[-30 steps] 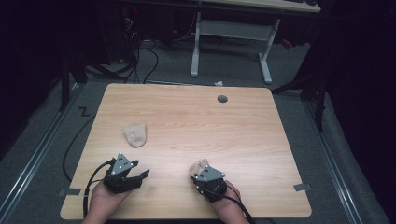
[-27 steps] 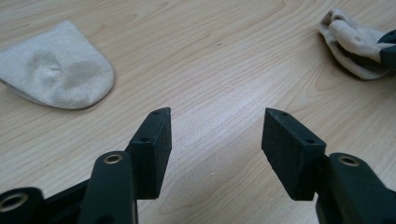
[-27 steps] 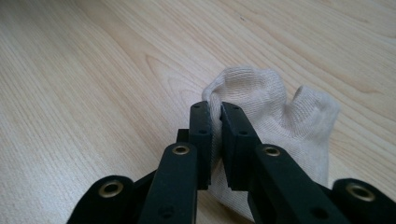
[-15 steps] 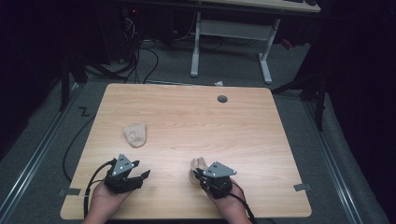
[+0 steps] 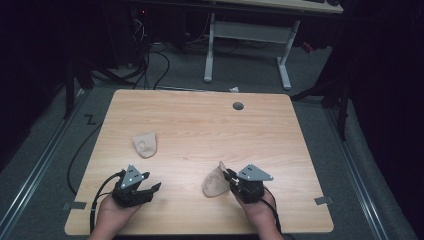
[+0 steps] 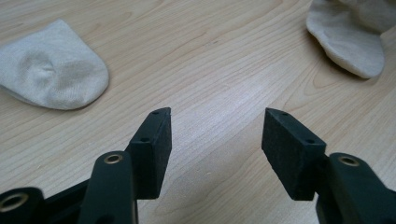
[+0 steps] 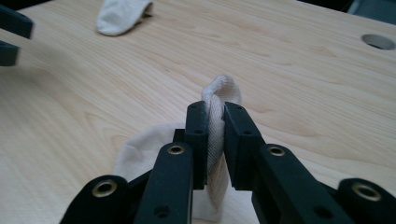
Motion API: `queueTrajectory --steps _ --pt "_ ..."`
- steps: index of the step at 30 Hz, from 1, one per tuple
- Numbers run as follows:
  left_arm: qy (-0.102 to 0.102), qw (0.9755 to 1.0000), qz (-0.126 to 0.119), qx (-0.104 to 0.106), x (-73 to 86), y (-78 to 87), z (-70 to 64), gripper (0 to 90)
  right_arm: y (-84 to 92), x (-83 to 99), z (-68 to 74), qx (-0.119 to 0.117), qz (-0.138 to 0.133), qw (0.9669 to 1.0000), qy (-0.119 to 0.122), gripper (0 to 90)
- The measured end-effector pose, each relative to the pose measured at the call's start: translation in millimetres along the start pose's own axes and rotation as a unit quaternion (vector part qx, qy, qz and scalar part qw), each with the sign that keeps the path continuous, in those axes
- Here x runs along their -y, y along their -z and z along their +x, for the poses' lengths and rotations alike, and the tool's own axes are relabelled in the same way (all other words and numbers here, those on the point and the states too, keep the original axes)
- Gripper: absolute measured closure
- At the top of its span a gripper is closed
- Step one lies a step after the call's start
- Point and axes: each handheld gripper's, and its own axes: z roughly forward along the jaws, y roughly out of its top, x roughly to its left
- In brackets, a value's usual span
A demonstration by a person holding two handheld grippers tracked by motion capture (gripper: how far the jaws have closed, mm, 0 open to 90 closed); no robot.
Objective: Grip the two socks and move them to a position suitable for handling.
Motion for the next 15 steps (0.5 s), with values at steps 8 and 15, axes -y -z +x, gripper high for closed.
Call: queueTrajectory --steps 8,15 --pt "-0.002 1.0 0.001 -0.002 0.2 -0.1 -0.9 43.2 -6.9 9.1 -24.0 0.017 0.029 0.9992 -0.023 80.3" --pt "-0.003 1.0 0.0 -0.001 0.4 0.5 -1.0 43.2 -10.9 17.1 -37.2 0.027 0.044 0.9979 -0.04 79.0"
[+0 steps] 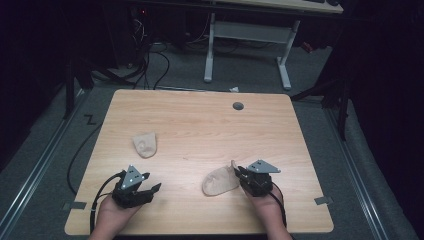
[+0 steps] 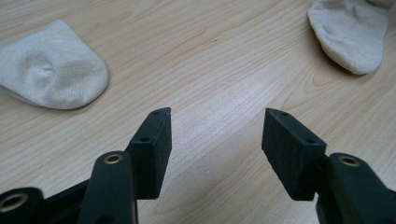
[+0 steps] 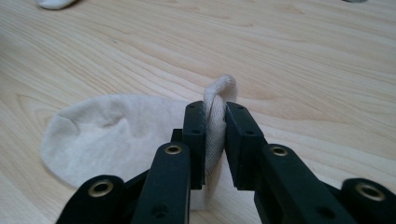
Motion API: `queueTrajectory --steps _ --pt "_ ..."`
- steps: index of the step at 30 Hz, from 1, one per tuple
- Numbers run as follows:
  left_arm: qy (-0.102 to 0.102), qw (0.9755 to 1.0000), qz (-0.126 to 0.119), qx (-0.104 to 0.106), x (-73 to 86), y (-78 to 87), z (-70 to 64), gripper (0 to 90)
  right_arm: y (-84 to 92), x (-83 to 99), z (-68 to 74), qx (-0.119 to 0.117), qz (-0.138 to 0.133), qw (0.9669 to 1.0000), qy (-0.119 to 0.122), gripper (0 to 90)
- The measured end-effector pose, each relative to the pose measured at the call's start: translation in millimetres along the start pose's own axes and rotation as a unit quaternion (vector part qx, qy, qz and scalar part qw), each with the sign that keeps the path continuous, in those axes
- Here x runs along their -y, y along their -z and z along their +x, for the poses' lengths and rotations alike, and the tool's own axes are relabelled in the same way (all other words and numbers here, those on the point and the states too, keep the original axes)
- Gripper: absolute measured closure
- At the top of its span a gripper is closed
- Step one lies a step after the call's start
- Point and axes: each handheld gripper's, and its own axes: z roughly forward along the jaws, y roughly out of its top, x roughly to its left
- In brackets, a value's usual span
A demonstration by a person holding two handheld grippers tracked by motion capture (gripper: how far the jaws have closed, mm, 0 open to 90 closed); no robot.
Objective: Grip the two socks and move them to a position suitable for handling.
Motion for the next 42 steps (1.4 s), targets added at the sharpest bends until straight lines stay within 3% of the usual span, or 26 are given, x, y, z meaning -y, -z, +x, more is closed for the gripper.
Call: queueTrajectory --steps 9,12,17,18,20,22,24,28,31,36,38,42 --pt "0.003 1.0 -0.004 -0.001 -0.2 2.0 1.1 43.2 -2.5 7.4 -14.2 0.013 0.017 0.9997 -0.013 75.8" --pt "0.003 1.0 -0.005 0.0 -0.2 3.1 1.3 43.1 -1.0 9.3 -18.0 0.014 0.019 0.9996 -0.018 70.6" --pt "0.005 0.9999 -0.011 0.009 -4.6 -1.5 -4.0 43.1 10.9 5.6 -23.7 0.021 -0.005 0.9992 -0.032 66.4" --pt "0.005 0.9998 -0.009 0.02 -7.0 -4.1 -7.6 43.2 11.8 4.8 -23.8 0.022 -0.008 0.9992 -0.034 67.2" --pt "0.01 0.999 -0.012 0.041 -13.1 -11.2 -20.6 44.4 9.7 3.7 -25.3 0.013 -0.001 0.9995 -0.027 80.7" --pt "-0.01 0.9993 -0.006 0.036 -17.9 -16.2 -33.6 47.9 3.4 1.9 -27.1 0.012 0.015 0.9997 -0.016 89.4" --pt "-0.033 0.9991 -0.004 0.026 -20.8 -18.2 -44.0 54.0 -5.9 1.9 -28.4 0.01 0.031 0.9994 -0.015 90.0" --pt "-0.014 0.9991 -0.011 0.039 -19.7 -18.7 -43.2 62.2 -19.5 9.2 -31.9 0.01 0.066 0.9977 -0.015 90.0" --pt "-0.01 0.9991 -0.005 0.041 -18.0 -23.2 -44.0 64.4 -20.9 12.0 -32.5 0.005 0.073 0.9971 -0.02 90.0" --pt "-0.029 0.998 -0.007 0.056 -22.1 -30.2 -56.5 79.7 -16.8 17.5 -17.0 -0.013 0.076 0.997 -0.005 90.0" --pt "-0.031 0.9977 -0.008 0.059 -24.3 -33.7 -60.0 79.9 -16.8 17.5 -14.8 -0.017 0.076 0.9969 -0.002 89.9" --pt "-0.033 0.9974 0.003 0.063 -24.4 -43.1 -64.0 79.3 -19.2 16.3 2.7 -0.038 0.077 0.9963 0.01 89.8"
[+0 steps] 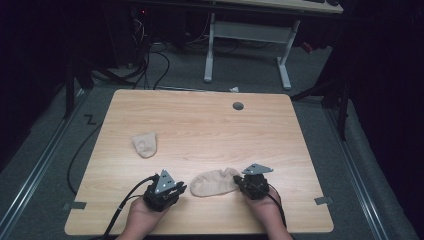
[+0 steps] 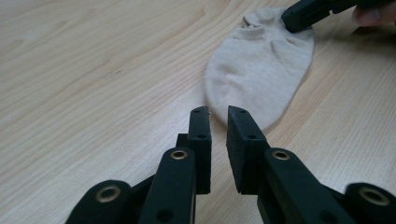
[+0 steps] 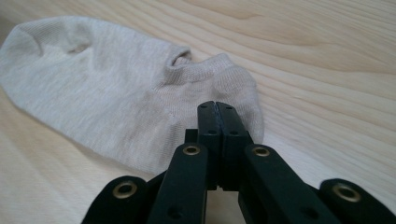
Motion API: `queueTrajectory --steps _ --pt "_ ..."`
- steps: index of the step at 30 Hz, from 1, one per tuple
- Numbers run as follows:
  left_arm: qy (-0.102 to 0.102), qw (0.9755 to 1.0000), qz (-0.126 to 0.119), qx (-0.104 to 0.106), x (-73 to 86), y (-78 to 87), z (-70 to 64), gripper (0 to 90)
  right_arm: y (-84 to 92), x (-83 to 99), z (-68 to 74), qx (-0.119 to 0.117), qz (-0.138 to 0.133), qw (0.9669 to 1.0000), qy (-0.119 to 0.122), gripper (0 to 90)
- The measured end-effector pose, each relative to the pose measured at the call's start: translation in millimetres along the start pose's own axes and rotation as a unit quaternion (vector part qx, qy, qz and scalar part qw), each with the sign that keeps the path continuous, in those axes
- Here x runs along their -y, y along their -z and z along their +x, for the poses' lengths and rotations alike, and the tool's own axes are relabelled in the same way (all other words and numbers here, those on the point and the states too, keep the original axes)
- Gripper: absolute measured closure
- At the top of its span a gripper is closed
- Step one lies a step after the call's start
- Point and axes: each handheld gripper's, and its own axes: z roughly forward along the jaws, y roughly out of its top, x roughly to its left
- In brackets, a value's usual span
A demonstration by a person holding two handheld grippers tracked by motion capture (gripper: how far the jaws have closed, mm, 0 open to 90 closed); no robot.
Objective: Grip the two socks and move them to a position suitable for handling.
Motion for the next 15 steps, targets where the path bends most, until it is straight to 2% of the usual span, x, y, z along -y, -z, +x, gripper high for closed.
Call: queueTrajectory --steps 5,9,12,15 --pt "-0.009 0.9997 0.022 0.002 1.2 -11.1 -3.0 77.8 -4.7 -3.2 20.8 -0.021 0.002 0.9995 0.024 89.5" --pt "-0.027 0.9977 0.062 -0.006 6.1 -23.4 -4.8 79.3 -6.8 -4.5 35.0 -0.038 0.002 0.9983 0.045 89.4" --pt "-0.025 0.9976 0.064 -0.004 7.6 -20.3 -2.0 80.1 -6.7 -4.2 43.1 -0.045 0.003 0.9975 0.055 89.1" --pt "-0.029 0.997 0.072 -0.01 11.1 -14.2 -0.7 81.3 -5.6 -2.8 50.6 -0.051 0.005 0.9967 0.063 88.8"
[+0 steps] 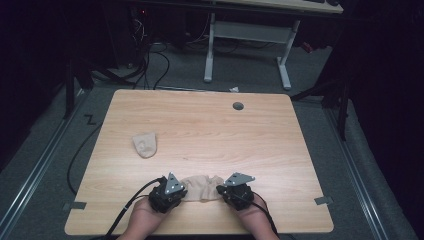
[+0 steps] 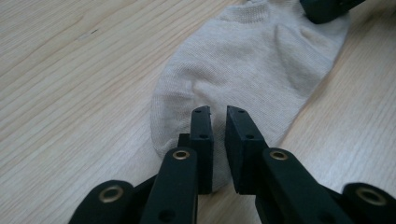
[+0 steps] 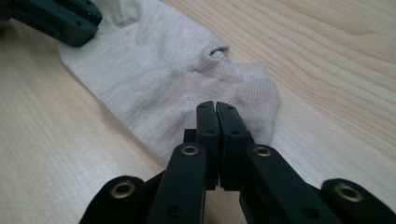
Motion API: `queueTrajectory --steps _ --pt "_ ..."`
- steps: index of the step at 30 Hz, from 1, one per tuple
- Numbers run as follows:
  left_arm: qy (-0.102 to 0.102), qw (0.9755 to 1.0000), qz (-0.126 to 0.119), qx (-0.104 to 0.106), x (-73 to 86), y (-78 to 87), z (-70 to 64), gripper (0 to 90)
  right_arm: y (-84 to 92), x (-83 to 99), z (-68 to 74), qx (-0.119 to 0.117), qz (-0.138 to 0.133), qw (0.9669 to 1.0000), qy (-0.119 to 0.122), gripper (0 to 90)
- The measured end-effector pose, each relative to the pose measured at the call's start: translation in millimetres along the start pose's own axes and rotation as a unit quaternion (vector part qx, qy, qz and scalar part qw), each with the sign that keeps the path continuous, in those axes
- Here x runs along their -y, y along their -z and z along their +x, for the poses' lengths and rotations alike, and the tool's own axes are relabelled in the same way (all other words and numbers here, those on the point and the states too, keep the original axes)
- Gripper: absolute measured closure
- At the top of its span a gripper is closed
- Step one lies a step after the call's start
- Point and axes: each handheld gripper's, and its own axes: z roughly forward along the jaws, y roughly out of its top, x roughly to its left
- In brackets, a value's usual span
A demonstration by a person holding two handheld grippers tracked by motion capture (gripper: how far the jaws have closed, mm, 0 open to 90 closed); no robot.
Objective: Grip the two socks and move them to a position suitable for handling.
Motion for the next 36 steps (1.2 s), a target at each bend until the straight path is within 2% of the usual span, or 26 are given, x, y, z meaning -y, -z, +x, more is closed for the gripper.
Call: queueTrajectory --steps 3,9,11,12,13,15,17,18,19,20,21,23,25,28,30,32,33,34,35,36 --pt "-0.003 1.0 0.008 -0.001 5.6 7.0 1.2 81.6 0.9 1.0 4.8 -0.004 0.0 1.0 0.005 88.4" --pt "-0.003 0.9998 0.011 0.015 14.7 18.1 7.1 81.2 1.0 0.9 14.8 -0.017 0.001 0.9997 0.018 85.7" --pt "0.031 0.9991 -0.014 0.024 14.6 19.5 6.4 79.7 3.4 -1.4 15.6 -0.015 -0.004 0.9997 0.019 83.2" --pt "0.022 0.9994 -0.018 0.022 13.4 23.7 11.7 77.8 8.4 -2.8 13.0 -0.014 -0.025 0.9995 0.015 79.8" --pt "0.031 0.9985 -0.044 0.011 11.1 33.1 23.3 76.9 12.6 -3.1 9.7 -0.008 -0.042 0.999 0.011 77.8" --pt "0.037 0.9979 -0.052 0.003 10.5 35.6 28.3 73.4 16.5 -2.5 4.0 -0.001 -0.052 0.9986 -0.004 74.1" --pt "0.052 0.9958 -0.067 -0.033 8.7 40.2 46.4 71.4 17.7 -0.6 -2.5 0.007 -0.058 0.9981 -0.018 71.5" --pt "0.069 0.994 -0.07 -0.048 8.0 41.3 58.2 70.2 18.0 0.0 -4.4 0.009 -0.058 0.9981 -0.021 69.9" --pt "0.091 0.9915 -0.076 -0.053 8.1 41.9 70.3 70.2 18.0 0.0 -4.4 0.009 -0.058 0.9981 -0.021 69.9" --pt "0.105 0.9888 -0.077 -0.073 7.5 42.2 83.1 70.3 18.0 0.4 -5.3 0.014 -0.058 0.998 -0.02 68.0" --pt "0.105 0.9874 -0.069 -0.097 5.7 41.8 92.3 72.3 17.9 0.4 -5.9 0.019 -0.058 0.9979 -0.019 66.6" --pt "0.114 0.9826 -0.072 -0.128 0.5 38.5 112.0 74.8 17.2 -0.2 -7.7 0.016 -0.059 0.9979 -0.02 65.9" --pt "0.12 0.9779 -0.074 -0.155 -3.3 33.5 126.1 78.2 16.5 -0.7 -9.0 0.013 -0.057 0.9981 -0.02 65.6" --pt "0.15 0.972 -0.063 -0.17 -7.8 19.1 149.0 77.3 16.3 -0.3 -10.4 0.01 -0.055 0.9982 -0.019 65.8" --pt "0.157 0.9715 -0.046 -0.172 -9.1 6.9 157.6 69.0 17.3 -0.2 -10.7 0.01 -0.057 0.9981 -0.02 65.7" --pt "0.159 0.9692 -0.026 -0.186 -8.2 -4.3 161.4 58.9 18.6 0.3 -10.9 0.009 -0.059 0.998 -0.022 65.1" --pt "0.164 0.9685 -0.015 -0.187 -6.6 -9.3 163.3 57.5 18.7 0.7 -11.3 0.008 -0.06 0.9979 -0.022 65.1" --pt "0.167 0.9684 -0.004 -0.185 -4.6 -13.5 164.6 60.3 18.7 1.1 -11.6 0.008 -0.059 0.998 -0.022 64.6" --pt "0.167 0.9679 -0.004 -0.188 -2.2 -16.2 164.0 66.3 18.7 1.4 -11.8 0.009 -0.058 0.998 -0.024 64.0" --pt "0.164 0.9685 -0.011 -0.188 -0.4 -16.0 163.1 73.4 18.8 1.7 -12.3 0.007 -0.058 0.998 -0.025 64.1"
